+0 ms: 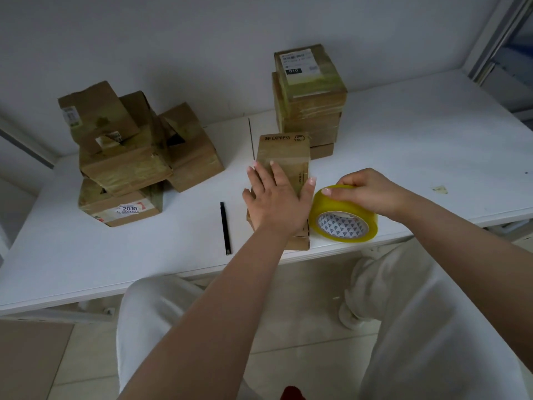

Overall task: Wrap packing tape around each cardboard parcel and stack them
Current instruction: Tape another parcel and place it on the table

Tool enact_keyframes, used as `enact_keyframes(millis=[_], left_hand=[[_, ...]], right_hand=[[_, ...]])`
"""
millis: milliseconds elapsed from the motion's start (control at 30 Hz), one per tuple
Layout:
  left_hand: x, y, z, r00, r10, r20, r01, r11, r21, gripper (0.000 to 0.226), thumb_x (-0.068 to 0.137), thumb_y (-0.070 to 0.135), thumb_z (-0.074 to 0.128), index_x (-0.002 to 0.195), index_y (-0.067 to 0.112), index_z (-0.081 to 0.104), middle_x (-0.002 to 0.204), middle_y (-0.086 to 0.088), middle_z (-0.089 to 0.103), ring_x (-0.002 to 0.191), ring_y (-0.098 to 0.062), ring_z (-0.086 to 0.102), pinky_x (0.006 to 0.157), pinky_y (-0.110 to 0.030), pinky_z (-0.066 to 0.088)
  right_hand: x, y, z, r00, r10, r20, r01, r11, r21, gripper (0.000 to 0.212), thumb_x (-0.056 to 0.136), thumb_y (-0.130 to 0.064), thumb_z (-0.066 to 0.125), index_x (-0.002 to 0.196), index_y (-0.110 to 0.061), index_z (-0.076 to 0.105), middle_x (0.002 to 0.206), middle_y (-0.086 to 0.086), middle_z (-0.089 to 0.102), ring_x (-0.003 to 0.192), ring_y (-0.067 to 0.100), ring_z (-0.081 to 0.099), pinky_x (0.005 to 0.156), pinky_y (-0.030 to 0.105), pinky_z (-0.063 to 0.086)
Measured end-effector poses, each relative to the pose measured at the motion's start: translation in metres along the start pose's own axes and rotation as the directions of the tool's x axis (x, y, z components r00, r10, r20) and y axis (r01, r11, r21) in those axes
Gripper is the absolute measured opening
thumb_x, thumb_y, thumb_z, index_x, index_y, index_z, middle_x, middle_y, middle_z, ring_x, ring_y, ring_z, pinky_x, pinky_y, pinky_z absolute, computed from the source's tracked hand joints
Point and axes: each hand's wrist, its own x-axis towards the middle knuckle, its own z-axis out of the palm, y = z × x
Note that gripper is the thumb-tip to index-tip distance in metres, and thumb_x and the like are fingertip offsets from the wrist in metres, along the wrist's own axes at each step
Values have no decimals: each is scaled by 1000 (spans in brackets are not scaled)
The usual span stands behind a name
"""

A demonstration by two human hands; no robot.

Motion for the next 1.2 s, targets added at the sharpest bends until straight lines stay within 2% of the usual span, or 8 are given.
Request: enact_keyframes(millis=[200, 333, 467, 567, 800, 933, 1000, 1200], left_hand=[[6, -21, -7, 1000, -11, 7, 11, 1000, 2, 104, 83, 83, 20, 154, 16, -13, 161, -13, -19, 149, -29, -16, 118, -51, 8], [9, -36, -14, 1000, -11, 24, 13, 996, -88, 100, 85, 80, 26, 155, 19, -11, 161, -9, -19, 148, -26, -18, 118, -53, 6], [12, -44, -16, 999, 5, 39, -1, 992, -126, 98, 85, 79, 25, 155, 21, -10, 161, -8, -19, 148, -26, -21, 119, -55, 4], [11, -41, -16, 998, 49, 46, -46, 996, -73, 99, 84, 80, 24, 155, 21, -11, 161, -8, -20, 147, -27, -21, 119, -55, 3], [14, -56, -25, 995, -12, 95, 36, 966, -256, 100, 79, 83, 37, 154, 34, -8, 162, 6, -19, 148, -29, -19, 115, -65, 2], [14, -78, -30, 992, -21, 125, 83, 853, -515, 106, 73, 82, 52, 155, 36, 2, 163, 10, -4, 149, -33, 5, 117, -59, 18], [11, -87, -31, 991, -67, 115, 125, 767, -630, 112, 64, 82, 60, 154, 37, 11, 161, 9, 11, 146, -32, 17, 115, -57, 26], [-6, -101, -35, 993, -87, 78, 112, 502, -857, 75, 82, 42, 73, 147, 26, 40, 133, 1, 52, 120, -26, 54, 101, -43, 48]], right_hand=[[-3, 6, -11, 996, 27, 81, -42, 981, 187, 59, 64, -62, 65, 102, -18, 73, 105, 3, 69, 101, 21, 63, 91, 34, 46], [-7, -6, -19, 992, -60, 111, 36, 978, 206, 48, 65, -59, 65, 90, -19, 72, 92, 2, 70, 94, 22, 65, 93, 36, 46], [-4, 8, -22, 999, 15, 36, -14, 999, -38, 61, 66, -65, 67, 67, -5, 62, 64, 5, 56, 64, 21, 55, 66, 30, 40], [-9, 30, -20, 995, 94, -22, -96, 953, -286, 78, 66, -75, 62, 73, 3, 68, 70, 17, 61, 70, 27, 60, 64, 32, 41], [-24, 40, -27, 996, 74, 47, -79, 990, 114, 68, 57, -64, 68, 85, -2, 72, 79, 10, 72, 74, 24, 67, 74, 32, 51], [-27, 38, -31, 995, -17, 101, -12, 962, 273, 70, 67, -60, 77, 94, 4, 70, 86, 15, 70, 83, 24, 64, 89, 35, 46], [-28, 38, -31, 991, -49, 126, 11, 957, 289, 63, 64, -64, 75, 89, -6, 74, 89, 13, 71, 87, 23, 65, 94, 38, 44], [-29, 32, -25, 997, 0, 71, -10, 990, 138, 38, 71, -56, 70, 66, -18, 72, 65, -4, 68, 72, 17, 62, 78, 31, 48]])
